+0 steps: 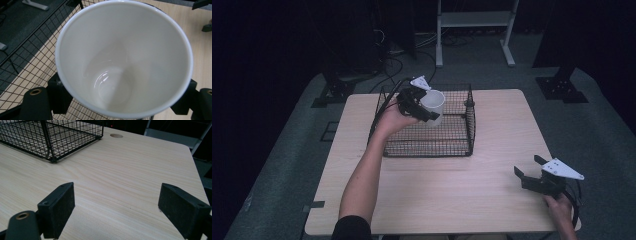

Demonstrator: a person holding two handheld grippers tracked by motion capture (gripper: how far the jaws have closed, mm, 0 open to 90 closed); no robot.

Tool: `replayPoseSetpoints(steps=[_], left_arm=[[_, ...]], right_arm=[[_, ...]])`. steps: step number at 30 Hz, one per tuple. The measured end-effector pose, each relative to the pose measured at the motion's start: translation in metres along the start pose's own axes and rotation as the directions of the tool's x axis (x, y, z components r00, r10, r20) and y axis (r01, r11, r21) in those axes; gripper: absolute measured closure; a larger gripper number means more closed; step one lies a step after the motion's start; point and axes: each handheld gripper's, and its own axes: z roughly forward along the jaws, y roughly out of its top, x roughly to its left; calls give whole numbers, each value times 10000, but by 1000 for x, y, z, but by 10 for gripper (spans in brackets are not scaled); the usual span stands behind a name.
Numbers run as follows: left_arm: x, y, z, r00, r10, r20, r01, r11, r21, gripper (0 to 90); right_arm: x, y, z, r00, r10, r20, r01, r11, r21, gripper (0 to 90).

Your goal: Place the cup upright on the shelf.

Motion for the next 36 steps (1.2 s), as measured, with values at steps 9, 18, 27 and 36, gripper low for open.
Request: replayPoseSetpoints(steps=[9, 18, 27, 36], left_arm=[[11, -7, 15, 9994, -330, -40, 331, 9993, 187, 220], [16, -10, 26, 9989, -459, 28, 459, 9988, 164, 220], [17, -14, 38, 9984, -565, 91, 563, 9981, 244, 220], [18, -23, 49, 9974, -700, 178, 692, 9966, 437, 220]], right_arm=[[0, 0, 0, 10000, -10, 2, 10, 10000, 12, 131], [0, 0, 0, 10000, -30, 0, 30, 10000, 28, 131], [0, 0, 0, 10000, -23, -22, 23, 10000, 3, 131], [0, 0, 0, 10000, -52, -47, 53, 10000, 41, 131]])
